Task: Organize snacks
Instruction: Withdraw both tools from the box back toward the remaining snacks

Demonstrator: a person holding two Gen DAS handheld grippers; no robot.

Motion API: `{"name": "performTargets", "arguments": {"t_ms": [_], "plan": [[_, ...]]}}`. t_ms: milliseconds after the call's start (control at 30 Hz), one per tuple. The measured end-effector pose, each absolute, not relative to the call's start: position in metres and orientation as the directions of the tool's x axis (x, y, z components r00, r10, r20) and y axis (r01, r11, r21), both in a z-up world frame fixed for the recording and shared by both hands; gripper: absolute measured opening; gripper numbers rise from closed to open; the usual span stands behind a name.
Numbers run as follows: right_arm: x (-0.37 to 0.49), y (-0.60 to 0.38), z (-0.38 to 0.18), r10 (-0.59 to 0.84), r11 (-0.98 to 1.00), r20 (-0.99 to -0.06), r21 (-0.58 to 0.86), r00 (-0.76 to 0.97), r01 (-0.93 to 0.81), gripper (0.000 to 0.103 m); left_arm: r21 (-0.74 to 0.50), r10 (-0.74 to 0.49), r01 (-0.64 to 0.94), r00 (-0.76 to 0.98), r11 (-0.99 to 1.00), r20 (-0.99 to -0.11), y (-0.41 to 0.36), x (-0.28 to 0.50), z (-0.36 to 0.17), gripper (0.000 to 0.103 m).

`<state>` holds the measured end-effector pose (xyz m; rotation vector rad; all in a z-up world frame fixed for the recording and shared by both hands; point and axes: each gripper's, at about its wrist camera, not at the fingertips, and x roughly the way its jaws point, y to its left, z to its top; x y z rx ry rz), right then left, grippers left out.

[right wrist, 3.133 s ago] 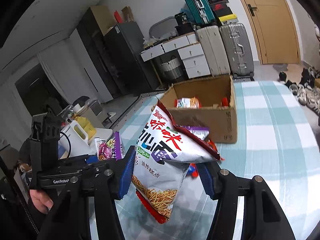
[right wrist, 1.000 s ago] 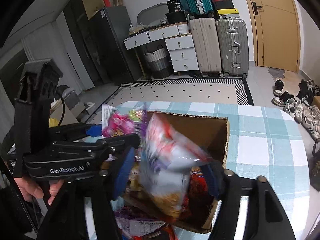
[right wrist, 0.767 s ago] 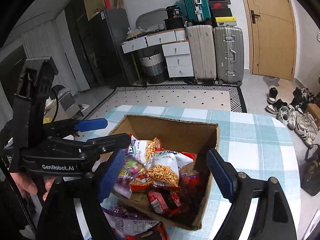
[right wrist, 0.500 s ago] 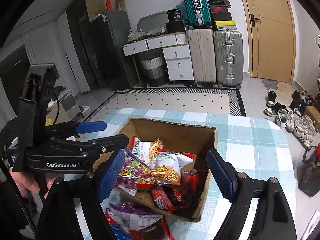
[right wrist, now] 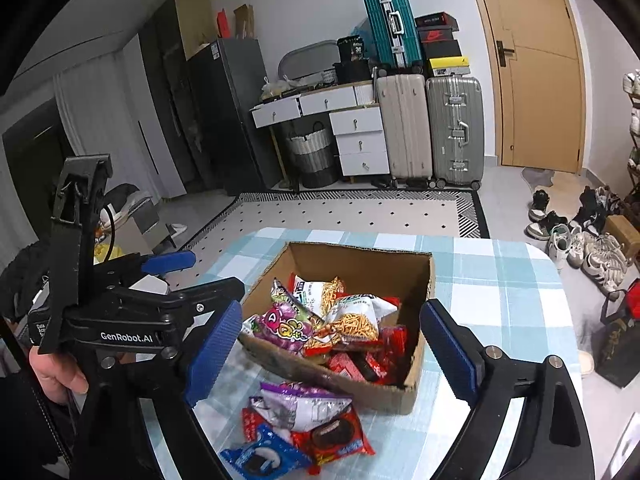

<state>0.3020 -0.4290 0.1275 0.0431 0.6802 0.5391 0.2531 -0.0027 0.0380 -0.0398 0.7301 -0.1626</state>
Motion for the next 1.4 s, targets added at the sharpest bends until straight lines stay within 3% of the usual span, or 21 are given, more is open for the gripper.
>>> {"name": "performTargets", "arguments": {"t_ms": [300,667,1400], "plan": [[0.259,-0.441,0.142,0.488,0.867,-0.560,0.218,0.669,-0.449,0.098,-0.026,-0.101,0.110,0.752,0.994,-0.651,-0.011,0.203,0.052,0.102],[0.209,-0.442,0.145,0.495,0.862,-0.542,0.211,0.679,-0.460,0.101,-0.040,-0.105,0.102,0.773,0.994,-0.626,-0.015,0.145,0.051,0.102],[0.148,-0.456,0.103,0.493,0.868,-0.544,0.249,0.679,-0.430,0.102,-0.095,-0.145,0.109,0.711,0.989,-0.688,-0.028,0.100,-0.028,0.102]]}}
